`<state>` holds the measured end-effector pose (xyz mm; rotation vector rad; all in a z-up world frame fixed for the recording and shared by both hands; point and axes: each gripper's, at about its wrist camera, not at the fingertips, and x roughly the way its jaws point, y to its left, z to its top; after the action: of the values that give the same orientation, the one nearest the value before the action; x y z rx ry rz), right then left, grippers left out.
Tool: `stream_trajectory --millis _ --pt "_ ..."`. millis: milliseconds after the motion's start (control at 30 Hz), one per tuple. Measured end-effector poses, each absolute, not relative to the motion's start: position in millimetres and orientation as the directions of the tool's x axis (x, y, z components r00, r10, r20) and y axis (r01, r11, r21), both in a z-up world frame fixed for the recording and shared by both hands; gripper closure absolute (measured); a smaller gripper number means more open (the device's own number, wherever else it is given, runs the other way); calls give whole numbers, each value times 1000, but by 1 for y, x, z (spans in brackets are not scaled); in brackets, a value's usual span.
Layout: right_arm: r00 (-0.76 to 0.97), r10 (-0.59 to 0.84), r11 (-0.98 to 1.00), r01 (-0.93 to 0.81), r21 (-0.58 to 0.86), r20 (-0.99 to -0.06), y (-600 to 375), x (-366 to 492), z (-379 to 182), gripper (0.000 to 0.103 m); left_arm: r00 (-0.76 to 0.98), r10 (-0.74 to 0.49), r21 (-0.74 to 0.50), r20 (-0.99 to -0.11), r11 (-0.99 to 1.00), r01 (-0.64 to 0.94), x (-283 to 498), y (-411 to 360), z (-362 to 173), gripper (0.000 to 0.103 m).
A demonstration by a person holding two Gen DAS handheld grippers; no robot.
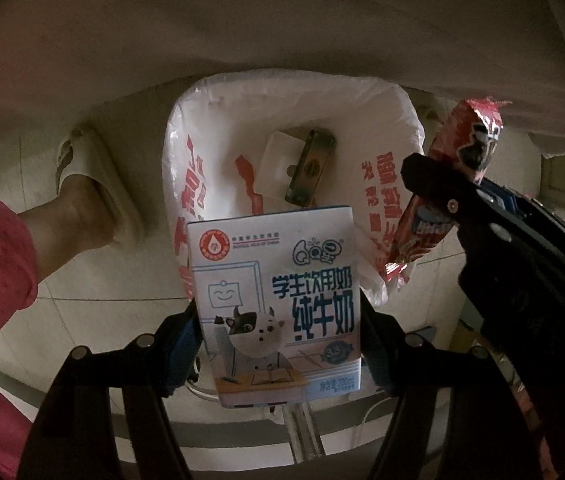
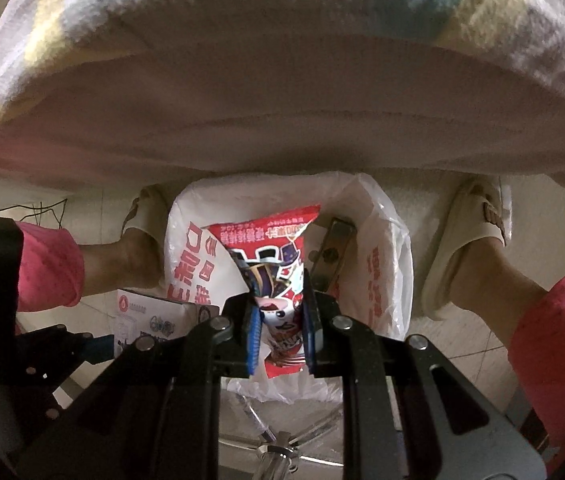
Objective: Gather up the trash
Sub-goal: 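Open both tools to drop the carton and candy bar into the bag, then raise both open tools back over the bed toward the remaining items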
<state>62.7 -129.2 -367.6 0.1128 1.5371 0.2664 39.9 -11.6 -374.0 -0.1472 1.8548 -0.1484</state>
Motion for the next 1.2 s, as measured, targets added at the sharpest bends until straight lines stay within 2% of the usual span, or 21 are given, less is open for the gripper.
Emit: stream_trajectory --millis 200,233,267,333,700,833,1067,1200 --pt "2 239 966 -104 237 -971 -129 62 -369 84 -305 -170 -169 -937 985 -31 40 -13 -380 34" --pt "0 239 966 -105 238 -971 -129 62 -370 77 -308 -169 -169 -936 985 -29 40 -13 -381 34" --pt "1 238 966 -103 237 -971 -128 62 -370 65 -310 -170 -170 -936 985 -27 40 -13 -381 33" --pt "5 232 968 -100 231 -973 -130 63 -369 57 -310 -163 -165 -937 986 -19 40 -14 -381 28" --pt "3 226 970 -98 225 -974 -128 61 -369 57 -309 -164 -168 -937 986 -14 38 -13 -380 26" --pt "11 220 971 -102 217 -976 -128 62 -367 53 -305 -153 -161 -940 987 0 39 -14 -377 26" --pt "97 221 969 -136 207 -970 -131 56 -336 31 -271 -159 -159 -949 987 -20 39 -4 -357 26" --pt "214 223 964 -197 182 -951 -135 44 -290 20 -175 -141 -140 -974 990 -14 34 8 -323 26"
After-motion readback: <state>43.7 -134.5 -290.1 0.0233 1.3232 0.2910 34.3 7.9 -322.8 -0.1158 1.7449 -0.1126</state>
